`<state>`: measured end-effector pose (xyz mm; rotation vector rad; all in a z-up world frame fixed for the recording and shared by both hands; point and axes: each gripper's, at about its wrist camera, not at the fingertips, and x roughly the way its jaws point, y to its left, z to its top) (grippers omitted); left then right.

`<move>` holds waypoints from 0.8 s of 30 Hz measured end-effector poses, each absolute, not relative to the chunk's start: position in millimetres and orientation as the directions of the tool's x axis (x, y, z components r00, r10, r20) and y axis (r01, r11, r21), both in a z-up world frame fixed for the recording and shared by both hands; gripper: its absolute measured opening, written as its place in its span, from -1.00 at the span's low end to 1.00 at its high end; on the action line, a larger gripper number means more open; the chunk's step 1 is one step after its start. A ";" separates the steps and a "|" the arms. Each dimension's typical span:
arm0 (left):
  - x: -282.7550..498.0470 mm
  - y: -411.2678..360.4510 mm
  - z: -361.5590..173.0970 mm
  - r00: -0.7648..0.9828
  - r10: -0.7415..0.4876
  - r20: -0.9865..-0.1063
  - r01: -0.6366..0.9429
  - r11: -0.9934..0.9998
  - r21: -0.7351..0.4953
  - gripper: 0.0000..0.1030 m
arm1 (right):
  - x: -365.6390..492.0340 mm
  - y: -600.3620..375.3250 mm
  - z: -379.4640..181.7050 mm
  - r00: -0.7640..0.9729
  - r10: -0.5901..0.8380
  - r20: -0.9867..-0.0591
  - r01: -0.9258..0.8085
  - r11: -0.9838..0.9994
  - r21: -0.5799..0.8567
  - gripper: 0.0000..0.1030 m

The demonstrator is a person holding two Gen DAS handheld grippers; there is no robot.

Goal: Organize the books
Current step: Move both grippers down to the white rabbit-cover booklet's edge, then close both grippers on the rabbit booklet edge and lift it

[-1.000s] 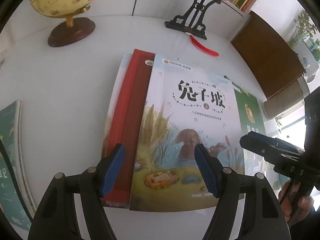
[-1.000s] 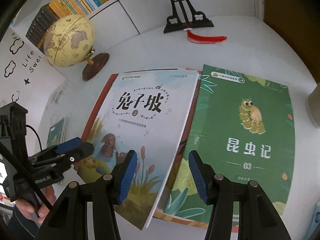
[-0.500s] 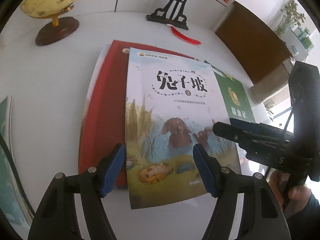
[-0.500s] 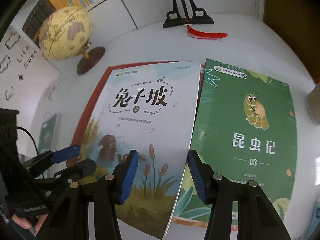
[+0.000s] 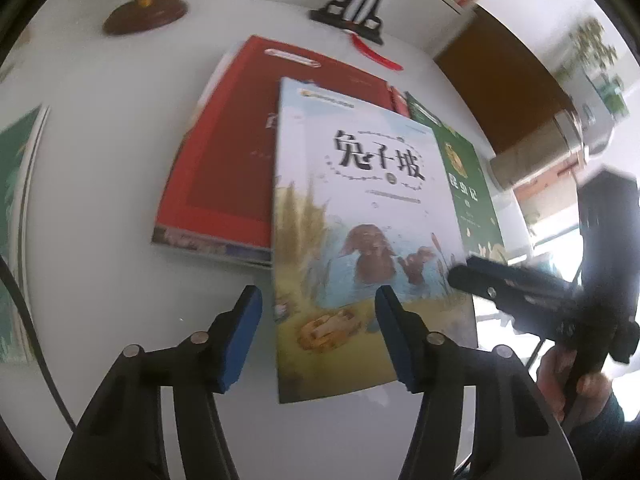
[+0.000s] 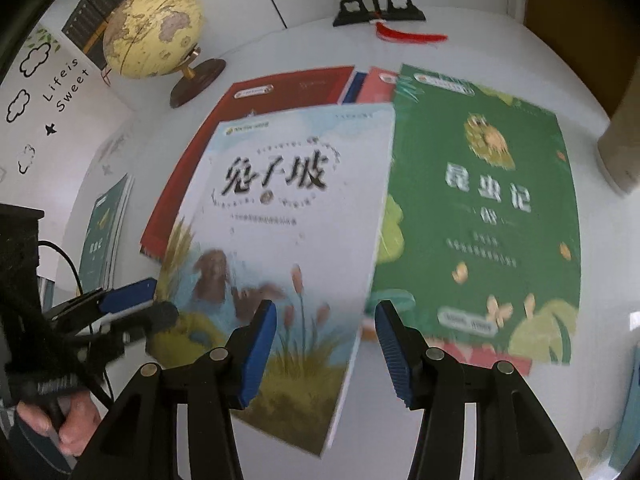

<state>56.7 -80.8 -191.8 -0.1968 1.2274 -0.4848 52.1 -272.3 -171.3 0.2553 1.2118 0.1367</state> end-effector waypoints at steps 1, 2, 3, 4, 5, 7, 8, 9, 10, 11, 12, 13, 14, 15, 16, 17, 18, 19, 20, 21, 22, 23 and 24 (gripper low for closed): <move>56.5 -78.2 -192.7 0.251 -0.460 -0.852 0.234 0.883 -0.408 -0.02 | 49.4 -274.7 -171.5 0.345 0.246 -0.906 0.035 0.961 0.274 -0.02; 56.9 -76.9 -193.4 0.251 -0.460 -0.852 0.222 0.884 -0.412 -0.02 | 46.8 -276.9 -172.0 0.344 0.249 -0.905 0.038 0.960 0.279 -0.02; 57.3 -77.0 -193.5 0.253 -0.458 -0.852 0.218 0.885 -0.411 -0.02 | 43.8 -278.6 -172.7 0.343 0.252 -0.905 0.039 0.959 0.282 -0.02; 56.7 -77.9 -193.5 0.256 -0.452 -0.855 0.217 0.888 -0.404 -0.02 | 41.1 -279.9 -173.5 0.343 0.257 -0.904 0.038 0.957 0.287 -0.02; 56.1 -78.7 -193.6 0.258 -0.448 -0.856 0.217 0.890 -0.401 -0.02 | 39.4 -280.5 -174.2 0.341 0.261 -0.903 0.038 0.956 0.291 -0.02; 54.7 -80.0 -194.6 0.262 -0.446 -0.856 0.211 0.892 -0.400 -0.02 | 36.7 -280.8 -176.7 0.334 0.274 -0.902 0.037 0.952 0.303 -0.02; 54.4 -80.3 -195.6 0.262 -0.445 -0.856 0.207 0.892 -0.401 -0.02 | 36.8 -279.8 -177.7 0.331 0.280 -0.901 0.036 0.950 0.309 -0.02; 54.1 -80.6 -197.0 0.260 -0.446 -0.856 0.202 0.892 -0.404 -0.02 | 36.1 -279.5 -179.3 0.328 0.289 -0.900 0.037 0.947 0.318 -0.02; 54.2 -81.7 -199.1 0.257 -0.447 -0.857 0.196 0.892 -0.407 -0.02 | 35.7 -279.0 -180.2 0.326 0.295 -0.898 0.037 0.945 0.324 -0.02; 53.9 -82.3 -200.4 0.255 -0.447 -0.857 0.193 0.892 -0.408 -0.02 | 34.3 -279.0 -181.0 0.325 0.303 -0.896 0.033 0.943 0.331 -0.02; 53.4 -83.1 -202.1 0.252 -0.447 -0.858 0.189 0.892 -0.410 -0.02 | 33.4 -278.0 -182.1 0.325 0.311 -0.893 0.028 0.941 0.338 -0.02; 52.7 -83.8 -203.6 0.249 -0.447 -0.859 0.186 0.893 -0.410 -0.02 | 32.9 -277.2 -183.5 0.323 0.318 -0.891 0.026 0.939 0.344 -0.02; 52.3 -84.2 -204.9 0.245 -0.447 -0.860 0.185 0.892 -0.412 -0.02 | 32.8 -276.4 -184.8 0.320 0.324 -0.890 0.025 0.937 0.350 -0.02; 51.4 -84.5 -206.3 0.241 -0.449 -0.860 0.183 0.892 -0.414 -0.02 | 32.1 -276.3 -186.4 0.317 0.334 -0.887 0.026 0.932 0.360 -0.02; 50.8 -85.4 -207.4 0.238 -0.453 -0.859 0.182 0.890 -0.418 -0.02 | 31.4 -276.5 -188.0 0.317 0.348 -0.882 0.028 0.926 0.376 -0.02; 50.3 -86.1 -207.9 0.237 -0.456 -0.858 0.181 0.888 -0.423 -0.02 | 31.7 -276.3 -189.4 0.315 0.361 -0.878 0.031 0.920 0.390 -0.02; 50.1 -86.7 -208.2 0.237 -0.458 -0.857 0.180 0.887 -0.425 -0.02 | 31.6 -276.7 -191.0 0.312 0.376 -0.873 0.033 0.913 0.406 -0.02; 50.1 -88.3 -208.0 0.239 -0.456 -0.857 0.181 0.888 -0.422 -0.02 | 32.0 -276.6 -192.8 0.309 0.389 -0.868 0.037 0.907 0.420 -0.02; 49.9 -89.3 -208.0 0.242 -0.453 -0.858 0.183 0.890 -0.418 -0.02 | 32.2 -276.7 -194.1 0.309 0.399 -0.863 0.038 0.902 0.431 -0.02; 49.6 -89.6 -208.0 0.244 -0.453 -0.857 0.183 0.890 -0.418 -0.02 | 32.4 -276.4 -195.3 0.309 0.412 -0.857 0.038 0.895 0.444 -0.02; 49.5 -89.3 -207.7 0.248 -0.450 -0.858 0.182 0.891 -0.415 -0.02 | 32.3 -275.7 -196.0 0.311 0.425 -0.850 0.037 0.888 0.458 -0.05; 49.0 -89.1 -207.0 0.253 -0.446 -0.859 0.183 0.894 -0.410 -0.07 | 32.1 -274.7 -196.8 0.312 0.437 -0.844 0.037 0.882 0.471 -0.05; 48.5 -89.1 -205.9 0.260 -0.440 -0.860 0.184 0.897 -0.403 -0.12 | 31.5 -273.5 -196.9 0.317 0.432 -0.844 0.040 0.883 0.467 -0.09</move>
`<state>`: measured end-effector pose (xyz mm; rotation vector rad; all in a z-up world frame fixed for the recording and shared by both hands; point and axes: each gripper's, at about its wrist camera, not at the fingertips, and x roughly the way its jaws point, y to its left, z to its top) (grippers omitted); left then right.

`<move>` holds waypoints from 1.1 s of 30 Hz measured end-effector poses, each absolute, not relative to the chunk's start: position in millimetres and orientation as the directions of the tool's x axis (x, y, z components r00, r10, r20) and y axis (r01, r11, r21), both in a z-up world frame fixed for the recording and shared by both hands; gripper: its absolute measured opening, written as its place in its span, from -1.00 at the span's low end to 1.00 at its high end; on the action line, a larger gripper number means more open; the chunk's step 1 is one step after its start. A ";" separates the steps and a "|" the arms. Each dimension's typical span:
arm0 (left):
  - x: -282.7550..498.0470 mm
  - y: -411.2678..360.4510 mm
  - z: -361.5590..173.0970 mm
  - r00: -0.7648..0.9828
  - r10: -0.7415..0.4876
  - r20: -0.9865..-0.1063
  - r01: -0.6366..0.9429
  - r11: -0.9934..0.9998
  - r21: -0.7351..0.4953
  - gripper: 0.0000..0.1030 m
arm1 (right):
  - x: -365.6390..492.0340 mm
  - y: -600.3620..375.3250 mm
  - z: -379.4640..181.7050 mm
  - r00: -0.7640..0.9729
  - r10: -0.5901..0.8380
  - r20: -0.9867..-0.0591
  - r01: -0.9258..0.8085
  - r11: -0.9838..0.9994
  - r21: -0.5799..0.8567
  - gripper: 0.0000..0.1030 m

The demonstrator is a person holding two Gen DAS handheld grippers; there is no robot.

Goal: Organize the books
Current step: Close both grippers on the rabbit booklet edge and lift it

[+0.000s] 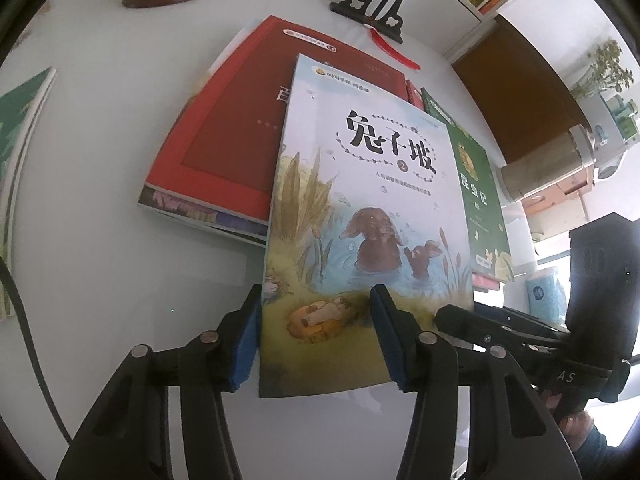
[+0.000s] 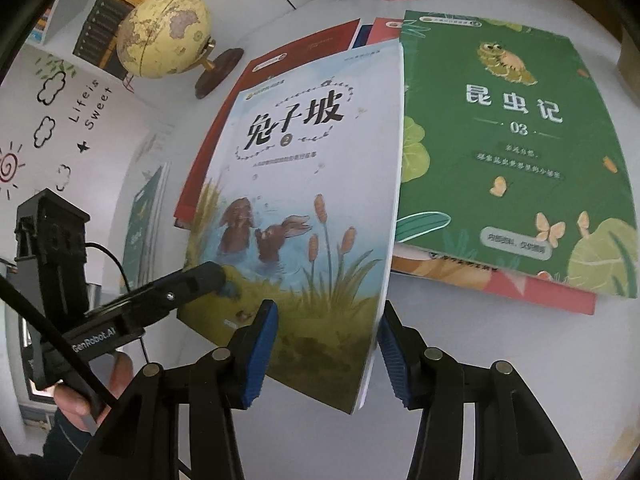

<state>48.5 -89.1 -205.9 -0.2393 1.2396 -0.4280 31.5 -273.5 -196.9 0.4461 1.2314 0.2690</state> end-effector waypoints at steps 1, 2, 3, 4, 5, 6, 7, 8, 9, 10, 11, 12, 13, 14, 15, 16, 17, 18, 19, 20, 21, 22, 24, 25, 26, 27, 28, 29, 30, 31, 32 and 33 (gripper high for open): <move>47.3 -88.4 -203.6 0.271 -0.432 -0.860 0.187 0.900 -0.394 -0.21 | 30.4 -272.7 -196.1 0.322 0.422 -0.847 0.040 0.888 0.458 -0.16; 46.0 -87.9 -201.0 0.282 -0.426 -0.860 0.188 0.903 -0.386 -0.32 | 29.1 -272.4 -194.3 0.330 0.413 -0.849 0.035 0.893 0.448 -0.20; 44.5 -87.1 -197.8 0.292 -0.423 -0.858 0.191 0.905 -0.381 -0.36 | 27.4 -272.6 -191.2 0.341 0.407 -0.847 0.030 0.896 0.442 -0.29; 43.4 -86.6 -194.9 0.299 -0.423 -0.856 0.195 0.905 -0.379 -0.44 | 25.8 -274.1 -188.3 0.351 0.402 -0.846 0.025 0.899 0.437 -0.36; 41.6 -87.1 -190.9 0.308 -0.421 -0.853 0.202 0.905 -0.374 -0.51 | 23.9 -275.6 -185.1 0.361 0.398 -0.843 0.018 0.901 0.433 -0.39; 39.7 -88.0 -187.3 0.314 -0.425 -0.849 0.211 0.903 -0.374 -0.52 | 23.4 -275.9 -181.8 0.371 0.395 -0.840 0.010 0.903 0.429 -0.41; 36.9 -90.5 -181.9 0.319 -0.435 -0.842 0.226 0.898 -0.378 -0.52 | 22.3 -275.6 -177.6 0.381 0.396 -0.835 -0.001 0.904 0.428 -0.41; 35.3 -91.5 -178.9 0.321 -0.443 -0.837 0.233 0.894 -0.383 -0.52 | 21.0 -275.8 -174.1 0.391 0.401 -0.829 -0.008 0.902 0.432 -0.41; 34.0 -93.0 -175.6 0.323 -0.453 -0.831 0.240 0.888 -0.391 -0.52 | 20.2 -275.6 -170.6 0.402 0.406 -0.821 -0.014 0.899 0.438 -0.41; 33.1 -93.8 -172.6 0.323 -0.466 -0.824 0.245 0.882 -0.403 -0.52 | 19.6 -276.6 -170.3 0.405 0.409 -0.818 -0.015 0.897 0.441 -0.41; 33.1 -94.2 -170.8 0.320 -0.479 -0.817 0.247 0.875 -0.416 -0.52 | 19.7 -277.3 -170.7 0.405 0.411 -0.817 -0.014 0.896 0.443 -0.41; 34.1 -94.3 -170.8 0.310 -0.497 -0.810 0.246 0.865 -0.437 -0.52 | 20.5 -278.1 -172.7 0.401 0.411 -0.818 -0.009 0.895 0.445 -0.41; 34.6 -94.0 -171.4 0.302 -0.512 -0.804 0.241 0.857 -0.455 -0.52 | 21.6 -280.3 -177.1 0.391 0.412 -0.823 0.004 0.893 0.449 -0.41; 35.0 -94.5 -172.5 0.293 -0.523 -0.800 0.235 0.851 -0.470 -0.52 | 22.7 -282.9 -182.5 0.377 0.420 -0.825 0.019 0.887 0.461 -0.41; 34.5 -97.1 -173.0 0.293 -0.521 -0.802 0.236 0.852 -0.467 -0.52 | 23.5 -286.7 -188.5 0.362 0.435 -0.825 0.036 0.877 0.478 -0.41; 34.2 -100.3 -173.8 0.296 -0.510 -0.808 0.244 0.858 -0.453 -0.52 | 24.3 -289.8 -194.0 0.353 0.450 -0.821 0.052 0.866 0.497 -0.41; 33.7 -102.5 -174.6 0.295 -0.506 -0.811 0.246 0.860 -0.448 -0.52 | 24.5 -293.0 -197.7 0.349 0.466 -0.813 0.065 0.853 0.517 -0.41; 34.0 -104.6 -176.5 0.290 -0.506 -0.812 0.243 0.860 -0.449 -0.52 | 24.9 -295.3 -201.0 0.348 0.483 -0.804 0.078 0.839 0.538 -0.39; 35.2 -106.5 -179.7 0.282 -0.509 -0.813 0.235 0.859 -0.456 -0.52 | 25.3 -298.3 -204.0 0.349 0.500 -0.793 0.094 0.823 0.560 -0.35; 37.0 -107.9 -183.6 0.273 -0.510 -0.816 0.222 0.858 -0.462 -0.69 | 25.6 -300.5 -206.1 0.348 0.512 -0.785 0.108 0.810 0.576 -0.33; 38.0 -108.5 -185.8 0.265 -0.515 -0.815 0.217 0.855 -0.470 -0.74 | 26.3 -303.3 -209.0 0.344 0.528 -0.777 0.122 0.795 0.594 -0.33; 38.8 -108.3 -187.0 0.258 -0.531 -0.807 0.211 0.846 -0.489 -0.74 | 27.0 -305.8 -211.3 0.339 0.542 -0.769 0.132 0.782 0.610 -0.30; 39.1 -107.2 -187.2 0.251 -0.552 -0.795 0.205 0.833 -0.514 -0.74 | 27.7 -309.8 -212.8 0.332 0.558 -0.760 0.139 0.768 0.625 -0.20; 39.4 -107.4 -187.3 0.249 -0.552 -0.796 0.206 0.833 -0.514 -0.74 | 27.1 -311.1 -213.7 0.326 0.570 -0.754 0.137 0.761 0.635 -0.10; 39.8 -107.1 -188.0 0.245 -0.554 -0.796 0.204 0.832 -0.516 -0.74 | 26.1 -311.8 -215.4 0.320 0.588 -0.743 0.133 0.749 0.649 -0.08; 40.7 -105.9 -189.1 0.241 -0.558 -0.794 0.197 0.829 -0.523 -0.74 | 25.4 -311.9 -216.1 0.318 0.602 -0.732 0.133 0.736 0.664 -0.08; 41.4 -104.9 -189.8 0.237 -0.562 -0.793 0.190 0.827 -0.529 -0.74 | 23.3 -311.8 -217.1 0.319 0.614 -0.722 0.134 0.725 0.676 -0.08; 41.4 -104.3 -189.5 0.238 -0.560 -0.794 0.188 0.828 -0.528 -0.74 | 22.1 -312.1 -217.2 0.324 0.619 -0.715 0.134 0.718 0.683 -0.07; 40.7 -104.2 -188.1 0.246 -0.550 -0.798 0.189 0.835 -0.517 -0.74 | 20.6 -312.4 -216.5 0.328 0.621 -0.712 0.130 0.717 0.685 -0.09; 39.4 -105.0 -185.9 0.257 -0.533 -0.806 0.195 0.845 -0.497 -0.74 | 18.9 -311.2 -214.3 0.332 0.615 -0.715 0.121 0.724 0.679 -0.26; 38.8 -105.3 -184.2 0.263 -0.523 -0.810 0.200 0.851 -0.485 -0.75 | 16.8 -309.9 -211.9 0.334 0.606 -0.722 0.111 0.736 0.668 -0.38; 37.5 -106.0 -182.7 0.270 -0.513 -0.815 0.204 0.857 -0.472 -0.75 | 14.7 -307.8 -208.0 0.339 0.596 -0.728 0.093 0.748 0.657 -0.55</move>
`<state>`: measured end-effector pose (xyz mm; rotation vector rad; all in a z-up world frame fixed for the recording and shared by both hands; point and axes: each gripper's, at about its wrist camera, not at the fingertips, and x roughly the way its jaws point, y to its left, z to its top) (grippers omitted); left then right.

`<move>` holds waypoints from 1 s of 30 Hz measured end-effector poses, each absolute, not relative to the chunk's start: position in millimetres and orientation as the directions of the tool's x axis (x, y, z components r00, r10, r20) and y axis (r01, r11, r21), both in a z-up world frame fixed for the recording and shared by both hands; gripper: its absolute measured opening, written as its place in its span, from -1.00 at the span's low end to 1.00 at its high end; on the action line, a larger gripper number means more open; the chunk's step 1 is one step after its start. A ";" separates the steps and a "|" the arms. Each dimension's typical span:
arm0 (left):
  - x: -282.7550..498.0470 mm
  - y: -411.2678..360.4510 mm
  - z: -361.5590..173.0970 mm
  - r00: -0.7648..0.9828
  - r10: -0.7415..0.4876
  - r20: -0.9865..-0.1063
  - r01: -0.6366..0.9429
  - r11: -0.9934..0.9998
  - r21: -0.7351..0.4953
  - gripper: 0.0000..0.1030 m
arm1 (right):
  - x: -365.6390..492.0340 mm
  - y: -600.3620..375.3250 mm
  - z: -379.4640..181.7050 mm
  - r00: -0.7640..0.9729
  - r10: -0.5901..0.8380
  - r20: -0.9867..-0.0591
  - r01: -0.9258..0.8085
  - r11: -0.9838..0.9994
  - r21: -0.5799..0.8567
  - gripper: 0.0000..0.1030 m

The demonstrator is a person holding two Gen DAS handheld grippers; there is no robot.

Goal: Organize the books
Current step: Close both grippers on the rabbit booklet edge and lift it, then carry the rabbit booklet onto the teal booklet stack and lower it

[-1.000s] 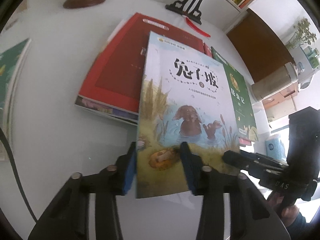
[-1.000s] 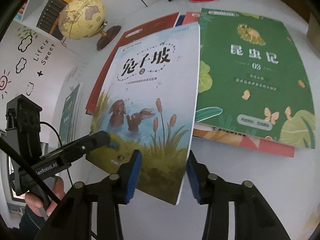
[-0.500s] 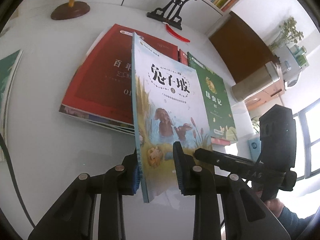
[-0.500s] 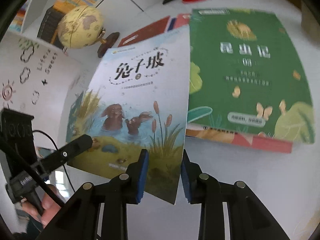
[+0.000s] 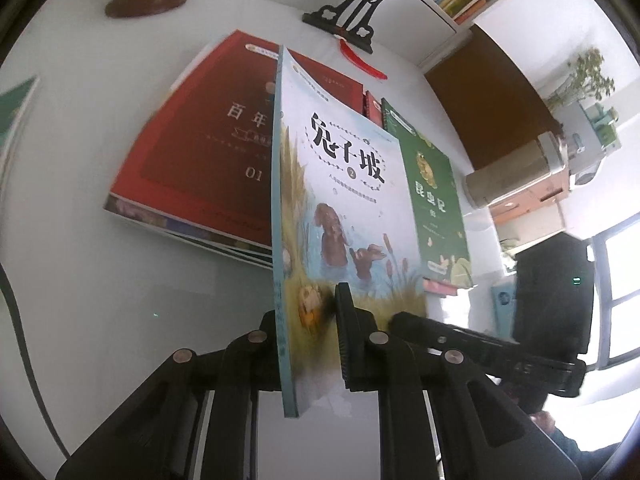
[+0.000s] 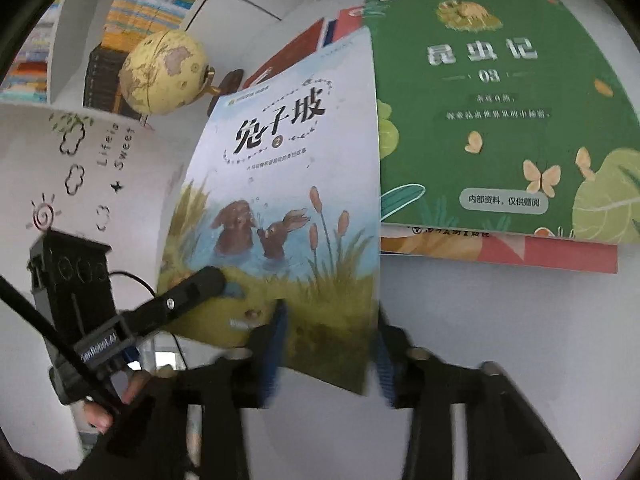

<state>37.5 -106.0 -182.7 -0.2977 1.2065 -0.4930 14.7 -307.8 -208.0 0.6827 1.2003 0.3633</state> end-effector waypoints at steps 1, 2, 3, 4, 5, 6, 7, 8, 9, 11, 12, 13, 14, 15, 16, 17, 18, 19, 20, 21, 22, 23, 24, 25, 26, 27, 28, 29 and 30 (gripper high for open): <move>35.9 -106.5 -180.5 0.281 -0.501 -0.819 0.209 0.864 -0.458 -0.76 | 9.8 -309.0 -205.5 0.345 0.594 -0.726 0.081 0.752 0.654 -0.60; 33.9 -107.0 -177.2 0.295 -0.488 -0.821 0.216 0.872 -0.440 -0.76 | 8.7 -307.3 -201.0 0.358 0.589 -0.724 0.071 0.756 0.650 -0.65; 32.0 -107.5 -174.0 0.310 -0.475 -0.824 0.221 0.879 -0.423 -0.76 | 6.5 -305.5 -195.3 0.372 0.584 -0.722 0.056 0.762 0.645 -0.69; 29.7 -107.6 -169.7 0.328 -0.461 -0.825 0.226 0.886 -0.405 -0.76 | 4.0 -302.9 -188.4 0.386 0.575 -0.721 0.035 0.772 0.634 -0.70; 27.5 -107.0 -164.6 0.345 -0.456 -0.821 0.232 0.889 -0.396 -0.77 | 2.3 -299.3 -181.9 0.396 0.567 -0.723 0.013 0.783 0.622 -0.70; 25.8 -106.0 -160.4 0.356 -0.454 -0.817 0.238 0.889 -0.390 -0.77 | 1.2 -294.5 -175.4 0.403 0.554 -0.728 -0.011 0.799 0.602 -0.71; 23.0 -105.7 -153.2 0.375 -0.448 -0.812 0.247 0.892 -0.378 -0.77 | 0.9 -287.9 -168.5 0.410 0.533 -0.740 -0.037 0.821 0.570 -0.71; 21.8 -105.3 -149.2 0.388 -0.441 -0.809 0.254 0.895 -0.366 -0.78 | 0.0 -282.5 -163.0 0.416 0.514 -0.750 -0.062 0.839 0.541 -0.71; 19.9 -104.4 -144.5 0.401 -0.435 -0.806 0.263 0.898 -0.354 -0.78 | -1.8 -274.6 -154.5 0.428 0.492 -0.758 -0.100 0.859 0.502 -0.70; 17.0 -100.5 -134.5 0.427 -0.424 -0.799 0.274 0.903 -0.332 -0.77 | -4.3 -264.3 -143.0 0.444 0.476 -0.760 -0.144 0.874 0.463 -0.70; 16.2 -97.1 -130.1 0.438 -0.419 -0.795 0.274 0.905 -0.325 -0.77 | -5.9 -261.6 -139.3 0.448 0.471 -0.760 -0.158 0.878 0.451 -0.70; 16.3 -94.1 -127.1 0.445 -0.417 -0.793 0.274 0.906 -0.322 -0.77 | -5.8 -256.1 -134.1 0.456 0.469 -0.757 -0.174 0.881 0.440 -0.70; 16.7 -89.4 -124.0 0.451 -0.416 -0.790 0.270 0.907 -0.323 -0.77 | -5.4 -251.4 -130.4 0.460 0.469 -0.754 -0.186 0.881 0.435 -0.70; 16.1 -83.8 -120.8 0.460 -0.416 -0.785 0.264 0.907 -0.327 -0.77 | -5.4 -245.5 -126.2 0.461 0.471 -0.752 -0.203 0.881 0.427 -0.69; 14.9 -78.8 -117.4 0.470 -0.413 -0.780 0.259 0.909 -0.325 -0.77 | -5.8 -241.9 -124.2 0.463 0.470 -0.752 -0.215 0.882 0.419 -0.69; 13.9 -76.1 -115.0 0.477 -0.407 -0.779 0.257 0.912 -0.318 -0.77 | -6.5 -236.8 -121.4 0.467 0.467 -0.751 -0.229 0.884 0.407 -0.69; 12.8 -72.4 -111.9 0.488 -0.395 -0.779 0.255 0.917 -0.305 -0.77 | -7.5 -228.8 -117.1 0.473 0.458 -0.752 -0.251 0.889 0.384 -0.69; 11.6 -70.1 -109.5 0.496 -0.385 -0.778 0.253 0.922 -0.295 -0.77 | -6.4 -222.9 -115.3 0.478 0.451 -0.754 -0.265 0.892 0.366 -0.69; 10.7 -66.5 -106.6 0.505 -0.376 -0.777 0.249 0.925 -0.286 -0.77 | -2.8 -212.4 -112.5 0.482 0.442 -0.756 -0.280 0.896 0.345 -0.69; 9.7 -61.0 -103.2 0.516 -0.365 -0.775 0.242 0.930 -0.277 -0.77 | -3.0 -203.7 -108.6 0.486 0.434 -0.759 -0.300 0.898 0.321 -0.69; 8.8 -56.7 -101.0 0.523 -0.359 -0.773 0.239 0.932 -0.271 -0.77 | -2.0 -197.7 -106.2 0.488 0.430 -0.759 -0.310 0.899 0.310 -0.69; 7.8 -51.3 -97.9 0.533 -0.352 -0.770 0.234 0.935 -0.266 -0.77 | -1.5 -191.4 -103.6 0.489 0.430 -0.759 -0.320 0.898 0.302 -0.69; 6.9 -46.3 -95.7 0.541 -0.346 -0.767 0.230 0.938 -0.261 -0.77 | -0.9 -186.1 -101.6 0.489 0.432 -0.757 -0.328 0.896 0.300 -0.69; 6.7 -40.6 -93.4 0.549 -0.338 -0.765 0.223 0.941 -0.256 -0.77 | 0.2 -179.4 -98.8 0.490 0.436 -0.755 -0.338 0.893 0.297 -0.69; 6.6 -34.3 -91.4 0.557 -0.328 -0.763 0.214 0.944 -0.250 -0.77 | 0.1 -174.3 -96.4 0.492 0.438 -0.753 -0.345 0.892 0.293 -0.69; 6.2 -27.6 -89.4 0.567 -0.318 -0.760 0.204 0.948 -0.244 -0.77 | 1.1 -167.9 -94.0 0.494 0.439 -0.751 -0.353 0.890 0.288 -0.69; 5.3 -22.3 -88.1 0.574 -0.311 -0.758 0.198 0.950 -0.240 -0.77 | 2.6 -159.8 -91.6 0.494 0.443 -0.748 -0.363 0.887 0.285 -0.69; 5.7 -15.3 -86.5 0.578 -0.304 -0.757 0.191 0.953 -0.237 -0.77 | 3.3 -154.7 -90.1 0.493 0.447 -0.746 -0.370 0.884 0.285 -0.69; 6.0 -8.0 -84.6 0.583 -0.299 -0.756 0.184 0.954 -0.236 -0.77 | 3.7 -147.8 -88.2 0.493 0.451 -0.744 -0.378 0.881 0.284 -0.69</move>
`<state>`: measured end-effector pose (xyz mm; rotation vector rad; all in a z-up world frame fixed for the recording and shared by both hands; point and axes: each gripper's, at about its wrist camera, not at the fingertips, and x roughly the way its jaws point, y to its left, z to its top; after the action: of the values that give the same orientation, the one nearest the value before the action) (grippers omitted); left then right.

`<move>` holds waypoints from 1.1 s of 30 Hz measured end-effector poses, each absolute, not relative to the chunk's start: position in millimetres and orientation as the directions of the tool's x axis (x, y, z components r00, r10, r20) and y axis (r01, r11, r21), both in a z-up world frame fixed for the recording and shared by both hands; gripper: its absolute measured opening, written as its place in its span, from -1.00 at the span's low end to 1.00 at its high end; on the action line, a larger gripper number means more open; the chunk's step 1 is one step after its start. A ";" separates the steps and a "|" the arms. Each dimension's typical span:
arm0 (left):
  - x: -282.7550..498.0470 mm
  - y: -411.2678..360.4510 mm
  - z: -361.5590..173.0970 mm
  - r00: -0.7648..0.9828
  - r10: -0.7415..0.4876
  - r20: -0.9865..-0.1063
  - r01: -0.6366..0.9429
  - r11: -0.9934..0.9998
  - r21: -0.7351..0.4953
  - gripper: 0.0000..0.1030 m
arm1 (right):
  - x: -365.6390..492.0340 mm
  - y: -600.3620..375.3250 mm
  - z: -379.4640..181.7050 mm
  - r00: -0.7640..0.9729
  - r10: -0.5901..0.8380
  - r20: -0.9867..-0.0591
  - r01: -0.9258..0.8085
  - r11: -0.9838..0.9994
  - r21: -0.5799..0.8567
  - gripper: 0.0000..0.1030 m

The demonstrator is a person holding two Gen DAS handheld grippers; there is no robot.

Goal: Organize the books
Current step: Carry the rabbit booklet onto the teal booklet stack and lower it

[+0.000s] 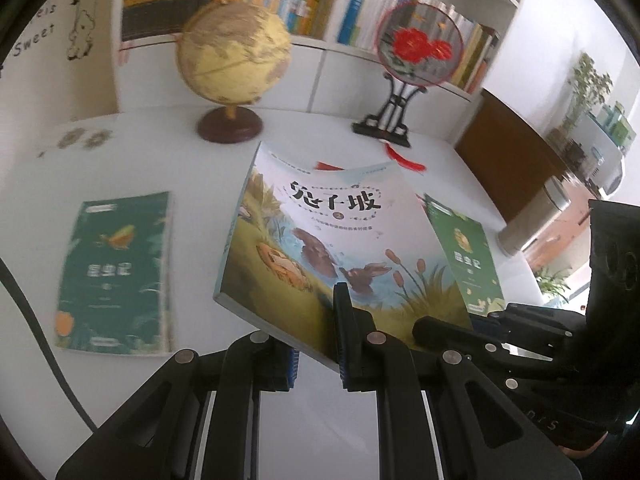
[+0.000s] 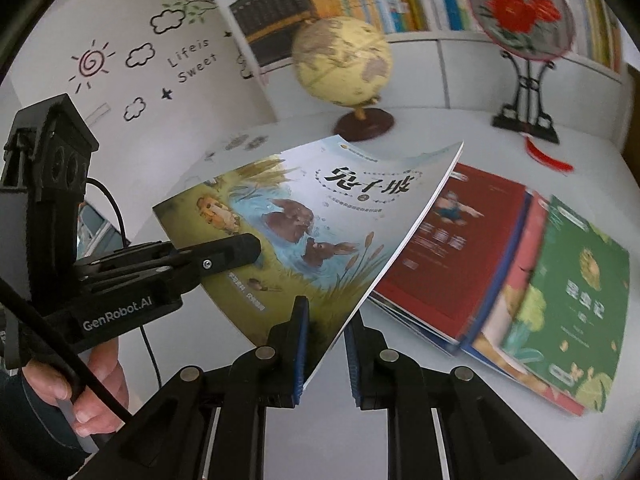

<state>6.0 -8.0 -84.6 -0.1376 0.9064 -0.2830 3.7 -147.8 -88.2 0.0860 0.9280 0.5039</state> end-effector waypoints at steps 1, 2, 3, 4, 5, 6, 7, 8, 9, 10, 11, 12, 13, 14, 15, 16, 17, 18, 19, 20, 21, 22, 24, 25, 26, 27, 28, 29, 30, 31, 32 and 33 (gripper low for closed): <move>5.7 -0.5 -82.6 0.589 -0.293 -0.753 0.177 0.956 -0.233 -0.77 | 4.6 -139.8 -86.6 0.494 0.453 -0.742 -0.388 0.879 0.278 -0.69; 5.4 5.5 -80.9 0.594 -0.287 -0.751 0.173 0.958 -0.230 -0.77 | 5.2 -133.0 -85.2 0.494 0.456 -0.741 -0.395 0.876 0.276 -0.69; 5.2 13.7 -79.1 0.601 -0.279 -0.749 0.167 0.960 -0.224 -0.77 | 6.0 -125.7 -84.2 0.493 0.460 -0.738 -0.404 0.873 0.274 -0.69; 4.9 20.0 -78.0 0.607 -0.273 -0.746 0.162 0.962 -0.221 -0.77 | 7.1 -116.9 -82.5 0.494 0.466 -0.734 -0.413 0.869 0.274 -0.69; 4.5 29.4 -76.2 0.614 -0.268 -0.742 0.156 0.963 -0.219 -0.77 | 7.4 -110.1 -81.0 0.494 0.471 -0.731 -0.421 0.865 0.273 -0.69; 4.7 37.3 -75.1 0.620 -0.264 -0.739 0.150 0.964 -0.218 -0.77 | 8.9 -100.1 -79.5 0.494 0.477 -0.727 -0.433 0.860 0.271 -0.69; 4.8 46.1 -74.1 0.627 -0.259 -0.735 0.143 0.965 -0.218 -0.77 | 8.8 -93.2 -78.3 0.495 0.480 -0.724 -0.441 0.857 0.267 -0.69; 4.6 55.9 -73.8 0.634 -0.253 -0.731 0.133 0.967 -0.218 -0.77 | 10.2 -83.6 -77.5 0.496 0.484 -0.721 -0.452 0.853 0.262 -0.69; 4.3 64.0 -74.3 0.640 -0.248 -0.728 0.124 0.968 -0.220 -0.77 | 12.0 -75.4 -77.6 0.495 0.489 -0.718 -0.460 0.849 0.261 -0.69; 4.6 73.5 -75.5 0.645 -0.241 -0.725 0.111 0.968 -0.223 -0.77 | 12.8 -68.0 -77.6 0.492 0.494 -0.717 -0.466 0.845 0.262 -0.69; 5.0 84.1 -77.2 0.649 -0.236 -0.723 0.095 0.968 -0.231 -0.77 | 15.6 -60.2 -79.2 0.487 0.498 -0.717 -0.471 0.841 0.265 -0.69; 5.7 94.7 -79.3 0.652 -0.230 -0.722 0.079 0.968 -0.237 -0.77 | 18.9 -48.6 -81.6 0.479 0.505 -0.718 -0.480 0.836 0.267 -0.69; 7.0 101.8 -81.1 0.653 -0.225 -0.723 0.069 0.968 -0.240 -0.77 | 19.2 -41.8 -83.1 0.474 0.508 -0.719 -0.486 0.832 0.267 -0.69; 9.3 112.3 -84.6 0.650 -0.218 -0.728 0.056 0.969 -0.240 -0.77 | 22.0 -33.0 -85.8 0.468 0.511 -0.721 -0.494 0.828 0.266 -0.69; 10.4 119.1 -87.3 0.648 -0.213 -0.731 0.048 0.970 -0.240 -0.77 | 25.3 -21.3 -89.4 0.461 0.513 -0.725 -0.504 0.823 0.262 -0.69; 12.1 127.4 -90.4 0.647 -0.209 -0.733 0.039 0.969 -0.242 -0.77 | 27.8 -14.2 -92.4 0.456 0.511 -0.729 -0.508 0.822 0.259 -0.69; 14.0 135.9 -93.7 0.646 -0.205 -0.736 0.031 0.969 -0.243 -0.77 | 31.3 -6.3 -96.0 0.447 0.513 -0.733 -0.514 0.818 0.258 -0.69; 16.3 143.4 -97.2 0.644 -0.201 -0.738 0.025 0.970 -0.242 -0.77 | 34.5 1.1 -99.8 0.439 0.517 -0.735 -0.520 0.813 0.261 -0.69; 18.1 148.4 -99.9 0.643 -0.197 -0.740 0.021 0.970 -0.241 -0.77 | 38.7 8.1 -104.2 0.429 0.523 -0.736 -0.525 0.808 0.268 -0.69; 20.5 155.0 -103.5 0.641 -0.195 -0.742 0.016 0.970 -0.241 -0.77 | 43.8 14.3 -108.7 0.416 0.531 -0.738 -0.526 0.802 0.281 -0.69; 22.9 160.1 -106.6 0.639 -0.194 -0.744 0.012 0.970 -0.242 -0.77 | 47.6 18.4 -112.0 0.406 0.536 -0.740 -0.527 0.799 0.290 -0.69; 26.3 165.8 -110.5 0.636 -0.194 -0.747 0.006 0.969 -0.246 -0.76 | 52.8 24.6 -115.7 0.399 0.538 -0.743 -0.529 0.797 0.292 -0.69; 33.8 178.1 -119.4 0.628 -0.200 -0.752 -0.012 0.964 -0.266 -0.76 | 62.2 36.4 -121.9 0.391 0.531 -0.752 -0.535 0.796 0.283 -0.68; 35.5 183.1 -123.3 0.624 -0.202 -0.755 -0.018 0.962 -0.272 -0.76 | 66.8 40.4 -124.8 0.388 0.528 -0.756 -0.537 0.795 0.280 -0.68; 38.6 188.5 -128.4 0.619 -0.205 -0.758 -0.026 0.959 -0.281 -0.76 | 71.6 44.1 -128.5 0.382 0.527 -0.759 -0.540 0.794 0.280 -0.68; 41.7 192.8 -133.6 0.613 -0.206 -0.763 -0.033 0.958 -0.285 -0.76 | 78.4 48.5 -135.1 0.369 0.531 -0.763 -0.540 0.791 0.289 -0.68; 43.8 195.5 -137.4 0.608 -0.205 -0.767 -0.037 0.958 -0.285 -0.76 | 83.0 50.6 -140.1 0.356 0.535 -0.766 -0.536 0.789 0.301 -0.68; 45.8 197.8 -142.2 0.602 -0.203 -0.772 -0.040 0.958 -0.283 -0.76 | 87.8 51.4 -145.8 0.343 0.542 -0.767 -0.529 0.786 0.319 -0.68; 47.4 198.7 -145.9 0.596 -0.203 -0.777 -0.043 0.958 -0.283 -0.75 | 91.7 53.1 -150.8 0.331 0.548 -0.768 -0.522 0.785 0.335 -0.68; 48.5 200.8 -150.5 0.588 -0.205 -0.783 -0.045 0.958 -0.284 -0.74 | 95.6 54.8 -156.2 0.321 0.552 -0.770 -0.516 0.783 0.346 -0.68; 48.7 202.2 -154.8 0.581 -0.214 -0.785 -0.041 0.956 -0.291 -0.74 | 98.8 56.4 -160.8 0.312 0.551 -0.774 -0.512 0.784 0.351 -0.68; 48.7 203.4 -157.6 0.579 -0.220 -0.785 -0.039 0.954 -0.296 -0.74 | 100.8 58.0 -163.2 0.307 0.547 -0.779 -0.510 0.785 0.351 -0.67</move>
<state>48.7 203.4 -157.6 -0.2962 0.9508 -0.1072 100.8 58.0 -163.2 0.0402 1.0466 0.6995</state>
